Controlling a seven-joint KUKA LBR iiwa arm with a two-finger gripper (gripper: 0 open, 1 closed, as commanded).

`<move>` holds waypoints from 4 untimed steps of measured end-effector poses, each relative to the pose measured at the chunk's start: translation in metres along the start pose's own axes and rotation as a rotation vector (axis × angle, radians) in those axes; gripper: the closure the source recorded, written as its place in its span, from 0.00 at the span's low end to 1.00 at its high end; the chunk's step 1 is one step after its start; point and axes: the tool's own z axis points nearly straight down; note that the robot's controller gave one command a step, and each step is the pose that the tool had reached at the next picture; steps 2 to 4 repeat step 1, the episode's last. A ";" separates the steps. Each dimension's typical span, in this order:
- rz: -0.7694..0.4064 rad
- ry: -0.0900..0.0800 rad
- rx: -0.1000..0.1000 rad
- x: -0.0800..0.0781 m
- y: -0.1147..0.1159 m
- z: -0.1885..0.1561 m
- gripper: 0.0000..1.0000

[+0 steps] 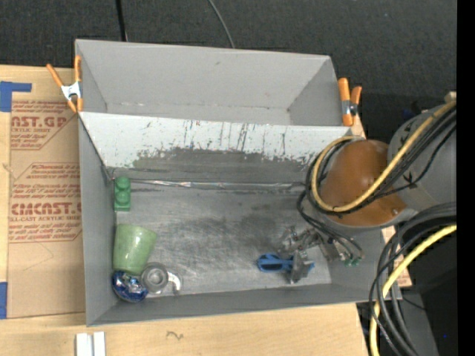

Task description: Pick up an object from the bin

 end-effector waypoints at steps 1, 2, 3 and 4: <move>-0.058 -0.001 0.003 -0.010 -0.021 -0.174 1.00; -0.058 -0.001 0.003 -0.010 -0.021 -0.174 1.00; -0.058 -0.001 0.003 -0.010 -0.021 -0.174 1.00; -0.058 -0.001 0.003 -0.010 -0.021 -0.174 1.00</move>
Offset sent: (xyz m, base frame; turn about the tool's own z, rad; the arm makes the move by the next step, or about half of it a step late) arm 0.0113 -0.0176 0.1704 -0.0592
